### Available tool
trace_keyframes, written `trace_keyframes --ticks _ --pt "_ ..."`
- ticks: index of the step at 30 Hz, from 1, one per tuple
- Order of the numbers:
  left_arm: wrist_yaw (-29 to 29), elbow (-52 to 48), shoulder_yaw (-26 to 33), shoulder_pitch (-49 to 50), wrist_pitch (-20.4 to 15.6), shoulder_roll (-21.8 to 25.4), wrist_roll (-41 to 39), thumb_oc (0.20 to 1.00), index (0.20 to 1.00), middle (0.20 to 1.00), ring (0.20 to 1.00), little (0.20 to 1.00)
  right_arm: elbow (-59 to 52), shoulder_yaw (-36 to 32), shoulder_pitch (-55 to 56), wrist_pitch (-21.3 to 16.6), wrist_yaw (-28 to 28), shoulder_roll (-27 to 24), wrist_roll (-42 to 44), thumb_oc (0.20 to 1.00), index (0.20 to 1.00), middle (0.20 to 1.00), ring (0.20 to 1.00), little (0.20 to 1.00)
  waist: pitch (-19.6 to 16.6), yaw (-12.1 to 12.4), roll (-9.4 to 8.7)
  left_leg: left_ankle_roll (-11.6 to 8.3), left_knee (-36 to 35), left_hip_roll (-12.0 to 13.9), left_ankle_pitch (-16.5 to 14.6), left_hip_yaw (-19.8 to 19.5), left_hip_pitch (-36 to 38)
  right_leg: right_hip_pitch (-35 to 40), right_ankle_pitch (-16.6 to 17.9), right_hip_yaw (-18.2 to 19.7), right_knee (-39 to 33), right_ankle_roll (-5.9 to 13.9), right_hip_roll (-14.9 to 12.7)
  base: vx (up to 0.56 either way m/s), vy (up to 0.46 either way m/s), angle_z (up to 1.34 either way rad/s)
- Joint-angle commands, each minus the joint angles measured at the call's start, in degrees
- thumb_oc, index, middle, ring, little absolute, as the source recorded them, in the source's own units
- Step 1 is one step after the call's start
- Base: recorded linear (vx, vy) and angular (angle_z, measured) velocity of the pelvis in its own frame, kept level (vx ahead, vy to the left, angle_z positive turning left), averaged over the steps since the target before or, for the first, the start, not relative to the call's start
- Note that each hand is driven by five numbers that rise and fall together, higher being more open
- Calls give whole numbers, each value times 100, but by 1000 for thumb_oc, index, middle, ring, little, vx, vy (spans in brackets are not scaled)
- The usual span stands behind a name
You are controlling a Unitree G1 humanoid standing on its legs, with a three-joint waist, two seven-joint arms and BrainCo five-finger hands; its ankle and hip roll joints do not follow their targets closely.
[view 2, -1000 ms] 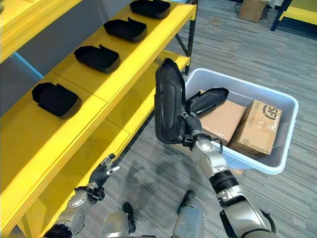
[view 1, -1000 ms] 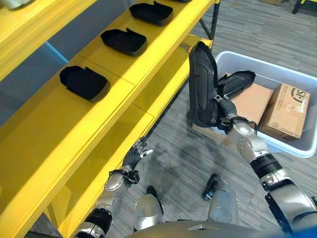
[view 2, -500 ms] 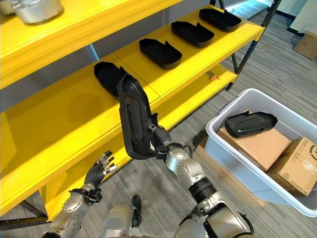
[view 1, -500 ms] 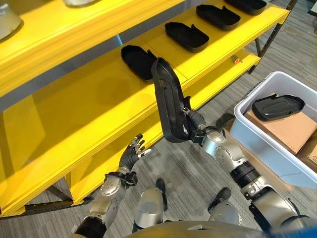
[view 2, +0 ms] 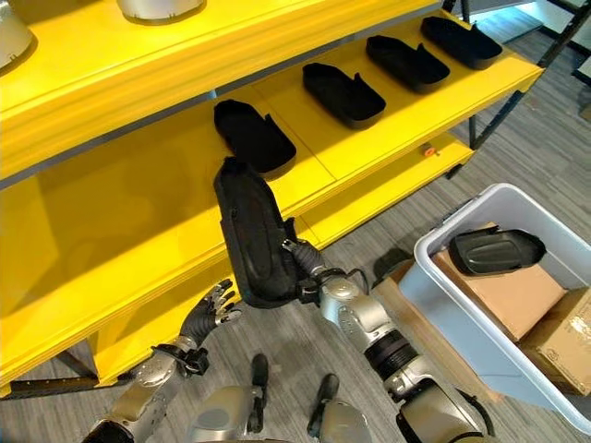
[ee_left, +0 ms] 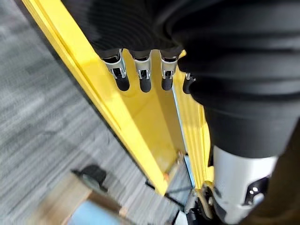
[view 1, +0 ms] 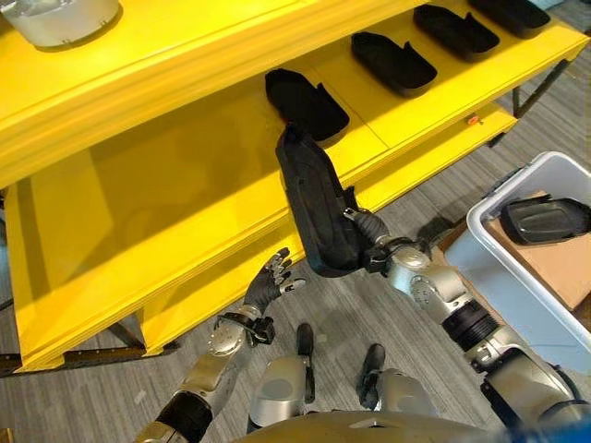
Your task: Move parts from the plastic box to the shelf.
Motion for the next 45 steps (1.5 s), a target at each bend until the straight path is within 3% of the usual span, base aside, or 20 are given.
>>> trace_keyframes --ticks 1,5,8,9,10,11,12,13,15,18,19,20,22,26,28,29,30,33,45 --pt "-75 -91 -42 -55 -119 -24 146 1000 1000 1000 1000 1000 -408 -71 -255 -399 457 171 -453 200 200 200 200 200 -322 86 -229 213 -55 -455 -727 587 339 -436 676 90 -468 71 329 11 -89 70" --pt "-187 93 -117 -141 -33 2 194 1000 1000 1000 1000 1000 -488 230 -503 -652 577 26 -1390 200 200 200 200 200 -216 69 -203 233 466 -558 -939 565 184 -417 556 88 -269 35 311 92 -161 -4" --pt "-160 109 -112 -209 -26 45 121 1000 1000 1000 1000 1000 -516 337 -666 -709 529 25 -1546 200 200 200 200 200 -142 72 -156 248 680 -569 -1037 652 144 -416 456 -3 -127 -12 281 85 -104 8" --pt "-230 118 -101 -254 42 30 -79 1000 1000 1000 1000 1000 -554 339 -719 -710 433 15 -1590 200 200 200 200 200 -88 34 -153 213 982 -474 -1152 952 83 -403 405 -167 -69 -56 185 17 -105 52" --pt "-523 186 -109 -398 105 -13 -58 1000 1000 1000 1000 1000 -669 218 -741 -637 163 -7 -1602 200 200 200 200 200 13 -121 -145 79 1364 -61 -1352 1590 92 -376 248 -558 99 -60 8 -23 -75 82" --pt "-594 209 -111 -433 117 -34 -30 1000 1000 1000 1000 1000 -693 162 -771 -612 142 -30 -1614 200 200 200 200 200 35 -157 -147 19 1429 90 -1303 1746 80 -399 216 -662 157 -90 -48 -44 -23 161" --pt "-650 233 -118 -477 119 -56 -35 1000 1000 1000 1000 1000 -702 109 -817 -569 146 -58 -1611 200 200 200 200 200 76 -187 -128 -81 1569 228 -1228 1755 23 -410 148 -731 236 -129 -70 -88 89 186" --pt "-665 272 -107 -596 121 -129 -7 1000 1000 1000 1000 1000 -573 3 -1068 -493 232 -75 -1568 200 200 200 200 200 171 -163 -71 -315 1642 470 -790 1425 -124 -482 54 -708 381 -250 -76 -109 167 162" --pt "-632 258 -65 -636 124 -147 -14 1000 1000 1000 1000 1000 -507 -9 -1273 -434 382 -141 -1574 200 200 200 200 200 134 -129 -67 -364 1259 629 -448 1164 -74 -624 92 -674 428 -317 -127 -63 289 44" --pt "-679 166 -5 -623 151 -170 -52 1000 1000 1000 1000 1000 -584 -4 -1374 -235 478 -355 -1451 200 200 200 200 200 20 -133 24 -657 638 1175 348 842 -6 -729 -45 -687 532 -350 -290 38 414 -21" --pt "-763 153 28 -600 195 -182 -101 1000 1000 1000 1000 1000 -580 -5 -1391 -207 485 -434 -1401 200 200 200 200 200 -17 -143 47 -746 533 1495 740 831 -175 -739 -101 -708 578 -371 -457 113 580 -15" --pt "-846 190 28 -589 194 -178 -104 1000 1000 1000 1000 1000 -570 19 -1407 -196 480 -511 -1362 200 200 200 200 200 3 -172 30 -846 490 1735 932 918 -276 -686 -243 -713 690 -344 -691 104 557 12" --pt "-858 289 -17 -675 136 -195 -172 1000 1000 1000 1000 1000 -553 56 -1469 -143 499 -598 -1236 200 200 200 200 200 58 -277 95 -869 448 1836 790 1257 -230 -791 -376 -856 1020 -298 -1011 42 538 44" --pt "-767 398 -137 -781 98 -167 -82 1000 1000 1000 1000 1000 -450 83 -1478 -44 426 -616 -969 200 200 200 200 200 181 -396 300 -951 359 1734 646 1576 -7 -880 -476 -975 1460 -204 -1265 70 457 10" --pt "-767 374 -118 -713 103 -119 -258 1000 1000 1000 1000 1000 -363 82 -1375 -138 333 -556 -981 200 200 200 200 200 214 -373 391 -839 362 1505 256 1598 152 -801 -318 -960 1416 -39 -1350 225 486 43" --pt "-584 324 -64 -631 166 -69 -212 1000 1000 1000 1000 1000 -377 43 -1278 -136 317 -413 -1030 200 200 200 200 200 246 -289 402 -727 404 1330 -82 1575 260 -706 -132 -938 1323 138 -1459 219 362 35" --pt "-582 325 -57 -623 177 -64 -201 1000 1000 1000 1000 1000 -382 44 -1271 -139 299 -397 -1027 200 200 200 200 200 250 -280 399 -719 408 1320 -102 1570 269 -695 -118 -934 1315 155 -1468 207 292 27" --pt "-484 162 76 -441 21 128 4 1000 1000 1000 1000 1000 -475 17 -1245 -139 102 -130 -990 200 200 200 200 200 312 -60 236 -574 524 1187 -369 1529 303 -558 189 -981 1074 395 -1637 126 115 19" --pt "-493 -514 281 -165 9 536 -6 1000 1000 1000 1000 1000 -297 -124 -1724 -262 -307 11 -964 200 200 200 200 200 594 549 -78 -433 1052 1137 -651 1493 -41 -244 553 -1182 507 649 -1727 5 14 1"
